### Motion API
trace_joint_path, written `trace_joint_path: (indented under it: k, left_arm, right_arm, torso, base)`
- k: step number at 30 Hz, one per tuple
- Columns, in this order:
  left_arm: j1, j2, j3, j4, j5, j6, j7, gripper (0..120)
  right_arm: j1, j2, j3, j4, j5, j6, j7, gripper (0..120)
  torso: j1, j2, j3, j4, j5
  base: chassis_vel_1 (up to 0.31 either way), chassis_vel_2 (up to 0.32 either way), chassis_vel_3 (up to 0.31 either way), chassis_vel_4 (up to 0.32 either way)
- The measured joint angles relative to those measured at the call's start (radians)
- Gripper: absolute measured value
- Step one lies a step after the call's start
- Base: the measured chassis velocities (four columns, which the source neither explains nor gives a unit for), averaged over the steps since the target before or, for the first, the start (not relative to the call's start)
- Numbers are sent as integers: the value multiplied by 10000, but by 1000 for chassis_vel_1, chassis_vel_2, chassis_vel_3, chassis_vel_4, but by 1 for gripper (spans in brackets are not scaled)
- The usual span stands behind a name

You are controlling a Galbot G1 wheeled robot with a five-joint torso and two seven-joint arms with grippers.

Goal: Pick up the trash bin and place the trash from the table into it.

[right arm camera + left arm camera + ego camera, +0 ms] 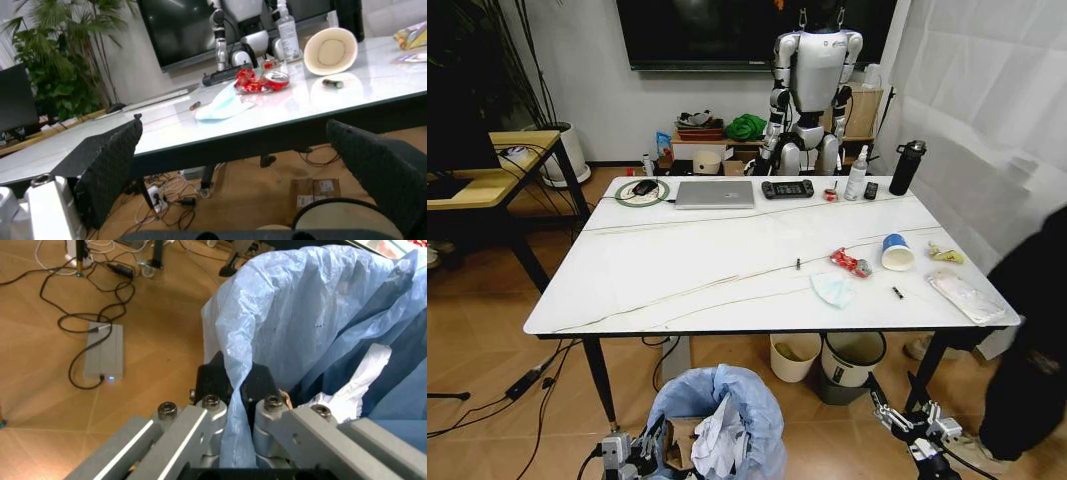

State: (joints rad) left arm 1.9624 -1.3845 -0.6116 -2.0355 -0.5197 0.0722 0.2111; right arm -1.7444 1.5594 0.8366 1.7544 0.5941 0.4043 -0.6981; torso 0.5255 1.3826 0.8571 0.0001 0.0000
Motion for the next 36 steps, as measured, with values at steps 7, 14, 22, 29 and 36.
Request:
trace_joint_path:
  k: [7, 14, 22, 29, 36]
  left_arm:
    - [-6, -8, 26, 28, 0, -7, 5, 0]
    - [-23, -12, 36, 28, 4, -8, 6, 0]
    - [-74, -20, 69, 55, 5, 21, 4, 0]
    - [-115, -68, 42, 67, 0, 57, -3, 0]
    - [-89, -238, 19, 29, 59, 66, -8, 0]
  right_arm:
    - [5, -15, 22, 5, 21, 6, -8, 100]
    - [22, -27, 44, 0, 31, 45, -24, 100]
    - [116, -175, 90, -120, 41, 43, -33, 100]
    - [467, -887, 192, -354, 242, -203, 57, 100]
    - [902, -1834, 201, -596, 584, -468, 258, 100]
  torso:
    - [-1, 0, 0, 0, 0]
    - [0, -2, 0, 0, 0]
    - [0, -2, 0, -1, 2]
    - [0, -2, 0, -1, 2]
    - [0, -2, 0, 1, 3]
  base:
    - [-98, -116, 110, 106]
    - [-109, -106, 100, 105]
    - [-112, -105, 115, 112]
    - [-107, -113, 103, 102]
    - [-102, -107, 109, 108]
